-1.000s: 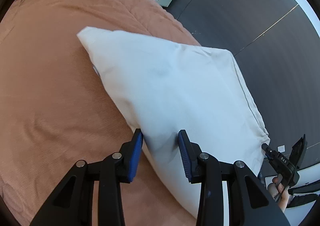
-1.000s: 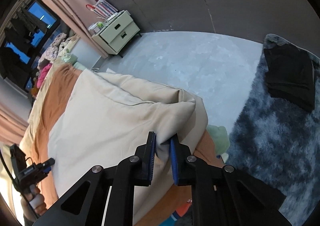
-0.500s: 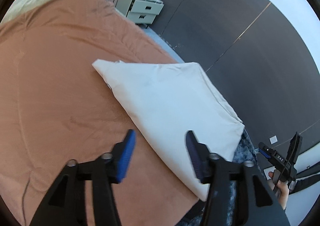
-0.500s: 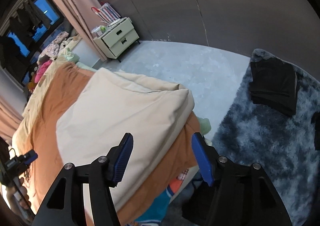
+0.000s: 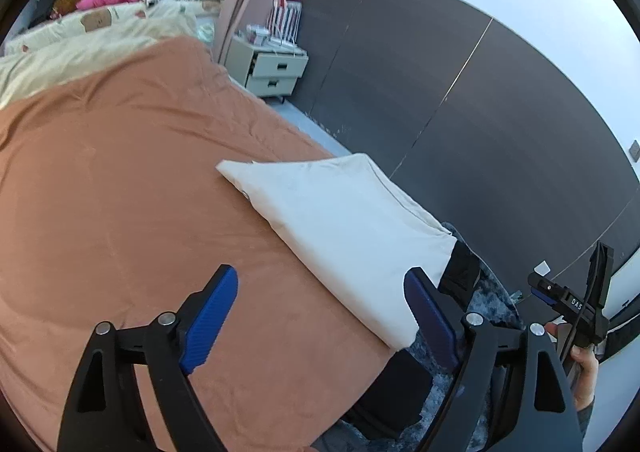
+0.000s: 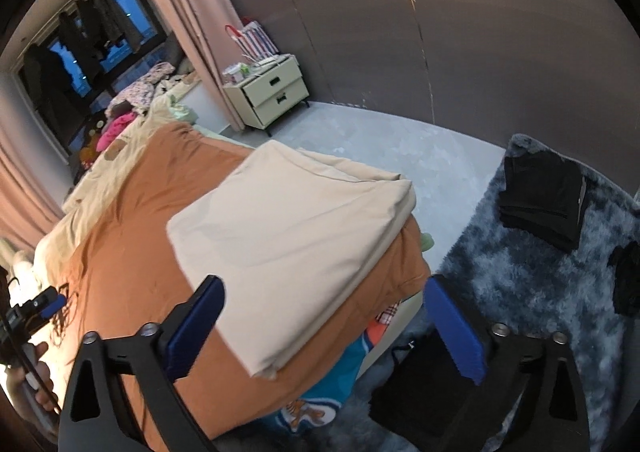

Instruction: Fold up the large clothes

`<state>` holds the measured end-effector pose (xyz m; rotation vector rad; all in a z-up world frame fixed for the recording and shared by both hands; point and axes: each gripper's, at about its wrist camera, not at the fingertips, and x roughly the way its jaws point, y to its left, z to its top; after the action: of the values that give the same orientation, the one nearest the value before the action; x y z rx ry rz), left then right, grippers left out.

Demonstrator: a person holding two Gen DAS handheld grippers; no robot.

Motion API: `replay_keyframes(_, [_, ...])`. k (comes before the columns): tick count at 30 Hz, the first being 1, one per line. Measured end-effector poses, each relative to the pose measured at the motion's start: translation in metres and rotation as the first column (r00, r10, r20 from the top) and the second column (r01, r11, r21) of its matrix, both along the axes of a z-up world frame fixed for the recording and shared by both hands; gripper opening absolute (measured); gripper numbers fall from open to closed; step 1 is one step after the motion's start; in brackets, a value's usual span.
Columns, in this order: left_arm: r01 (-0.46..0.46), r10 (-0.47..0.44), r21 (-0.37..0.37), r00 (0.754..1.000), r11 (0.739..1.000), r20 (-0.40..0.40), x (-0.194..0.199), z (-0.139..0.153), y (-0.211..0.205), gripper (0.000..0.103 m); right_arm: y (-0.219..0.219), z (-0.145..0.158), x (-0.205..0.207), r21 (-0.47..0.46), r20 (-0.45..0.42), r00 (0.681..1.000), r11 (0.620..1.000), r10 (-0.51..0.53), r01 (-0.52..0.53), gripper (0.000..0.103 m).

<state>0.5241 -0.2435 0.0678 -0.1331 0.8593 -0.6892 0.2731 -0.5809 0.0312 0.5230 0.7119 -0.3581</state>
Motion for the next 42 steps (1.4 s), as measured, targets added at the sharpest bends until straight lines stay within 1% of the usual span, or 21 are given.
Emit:
replay_keyframes(2, [-0.013,0.013,-0.001,0.999,1.000,0.029,-0.013,0.005,0.012,0.090,0.014,0.009,-0.008,-0.020,0.009,1.000,1.000,0.010,-0.010,0.103])
replay_keyframes(9, [-0.060,0.060,-0.003,0.993,0.998,0.100,-0.056,0.015,0.052,0.090,0.060,0.027,-0.028,-0.064,0.038,0.997,0.996,0.073,-0.070,0.103])
replay_keyframes(16, [-0.134,0.135,-0.016,0.977,0.991,0.165,-0.103,0.023,0.096,0.091,0.107,0.041,-0.053,-0.105,0.075,0.987,0.985,0.144,-0.135,0.103])
replay_keyframes(22, [-0.202,0.201,-0.016,0.954,0.979,0.221,-0.150,0.029,0.133,0.091,0.138,0.051,-0.079,-0.148,0.108,0.977,0.974,0.185,-0.169,0.103])
replay_keyframes(28, [-0.260,0.254,-0.016,0.926,0.965,0.281,-0.199,0.031,0.161,0.091,0.171,0.057,-0.113,-0.197,0.155,0.962,0.961,0.225,-0.193,0.103])
replay_keyframes(30, [-0.284,0.278,-0.023,0.915,0.959,0.291,-0.215,0.030,0.172,0.091,0.181,0.056,-0.123,-0.198,0.166,0.957,0.959,0.239,-0.205,0.103])
replay_keyframes(37, [-0.353,0.346,-0.037,0.881,0.935,0.324,-0.269,0.023,0.205,0.091,0.216,0.044,-0.152,-0.212,0.181,0.932,0.938,0.313,-0.274,0.103])
replay_keyframes(42, [-0.383,0.384,-0.071,0.861,0.921,0.334,-0.302,0.015,0.224,0.091,0.238,0.031,-0.167,-0.221,0.183,0.914,0.921,0.362,-0.320,0.103])
